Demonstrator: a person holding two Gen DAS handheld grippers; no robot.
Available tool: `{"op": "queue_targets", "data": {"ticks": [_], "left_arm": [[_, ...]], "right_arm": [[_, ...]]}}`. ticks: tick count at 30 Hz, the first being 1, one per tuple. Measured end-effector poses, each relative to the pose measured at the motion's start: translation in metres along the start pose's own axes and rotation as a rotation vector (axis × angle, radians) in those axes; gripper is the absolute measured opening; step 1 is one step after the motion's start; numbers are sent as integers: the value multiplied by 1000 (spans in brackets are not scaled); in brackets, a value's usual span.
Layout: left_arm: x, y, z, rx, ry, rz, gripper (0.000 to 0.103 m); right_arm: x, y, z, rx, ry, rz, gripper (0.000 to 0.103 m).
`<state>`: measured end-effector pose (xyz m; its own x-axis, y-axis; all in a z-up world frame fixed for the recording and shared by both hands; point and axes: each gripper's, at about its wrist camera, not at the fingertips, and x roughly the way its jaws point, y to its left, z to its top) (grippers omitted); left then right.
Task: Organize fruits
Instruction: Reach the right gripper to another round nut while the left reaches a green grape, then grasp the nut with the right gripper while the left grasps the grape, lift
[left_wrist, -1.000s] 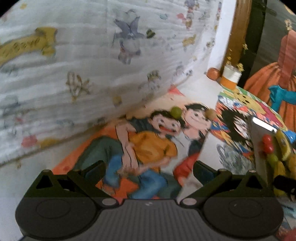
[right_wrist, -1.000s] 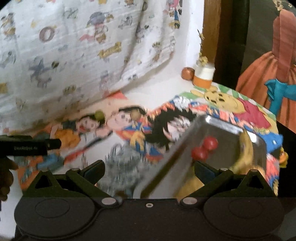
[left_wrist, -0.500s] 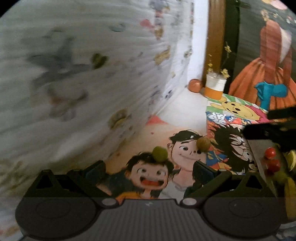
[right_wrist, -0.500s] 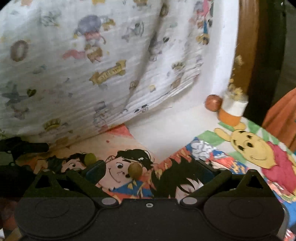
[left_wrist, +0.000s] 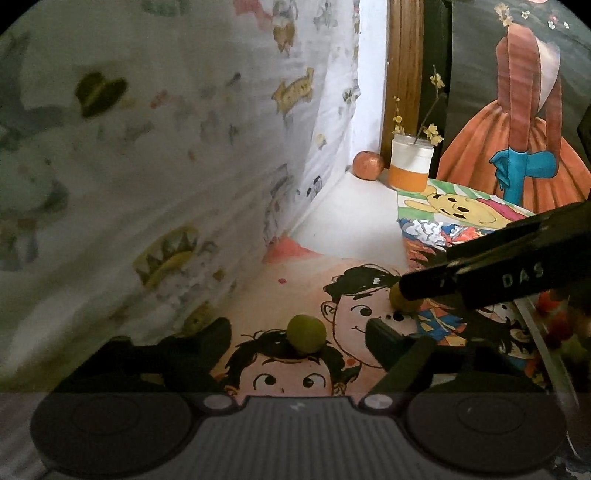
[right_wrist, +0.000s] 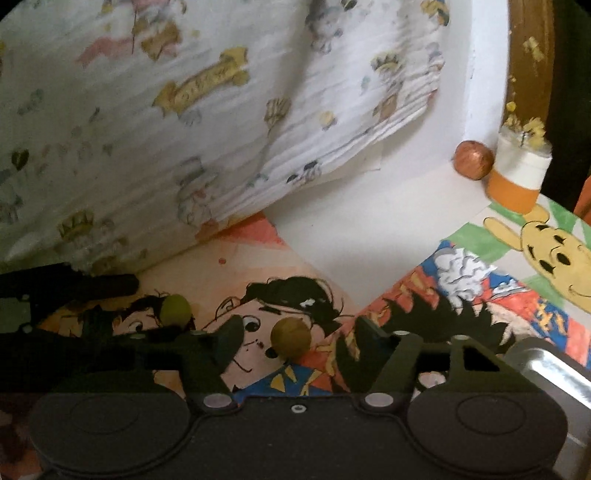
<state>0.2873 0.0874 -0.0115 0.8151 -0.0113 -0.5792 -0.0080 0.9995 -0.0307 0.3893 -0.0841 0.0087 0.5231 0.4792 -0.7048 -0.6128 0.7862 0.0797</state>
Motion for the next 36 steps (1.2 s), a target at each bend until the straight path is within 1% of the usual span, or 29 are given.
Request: {"op": "queue_targets", "data": {"ticks": [1, 3, 5, 8, 10, 12, 14, 16, 18, 20, 24, 29, 36], "left_arm": [[3, 1, 0, -6, 5, -2, 77], [7, 2, -1, -14, 15, -9, 69], [11, 3, -2, -22, 29, -18, 63], [15, 5, -1, -37, 38, -27, 57], [16, 5, -1, -44, 38, -30, 55], [18, 5, 1, -46, 42, -33, 49], [19, 5, 1, -46, 47, -35, 44], [20, 5, 2, -49, 49, -34, 40], [20, 5, 2, -55, 53, -33, 33], [21, 6, 3, -61, 56, -34, 28], [19, 5, 4, -73, 64, -46, 28], [10, 2, 6, -80, 62, -53, 28], [-9, -12, 15, -72, 33, -60, 28]], "right_arm": [[2, 1, -1, -1, 5, 1, 59], [5, 1, -2, -5, 11, 6, 52], [7, 2, -2, -10, 15, 8, 47], [9, 3, -2, -18, 21, 13, 39], [10, 4, -3, -23, 24, 15, 37], [12, 4, -3, -24, 28, 16, 31], [14, 5, -4, -27, 32, 13, 29], [14, 4, -5, -27, 31, 11, 29], [14, 4, -5, -23, 31, 12, 28], [13, 4, -5, -22, 32, 9, 28], [6, 6, -5, -20, 23, 8, 28], [-12, 7, -6, -6, 1, 7, 28], [-52, 4, -12, 20, -55, -12, 28]]}}
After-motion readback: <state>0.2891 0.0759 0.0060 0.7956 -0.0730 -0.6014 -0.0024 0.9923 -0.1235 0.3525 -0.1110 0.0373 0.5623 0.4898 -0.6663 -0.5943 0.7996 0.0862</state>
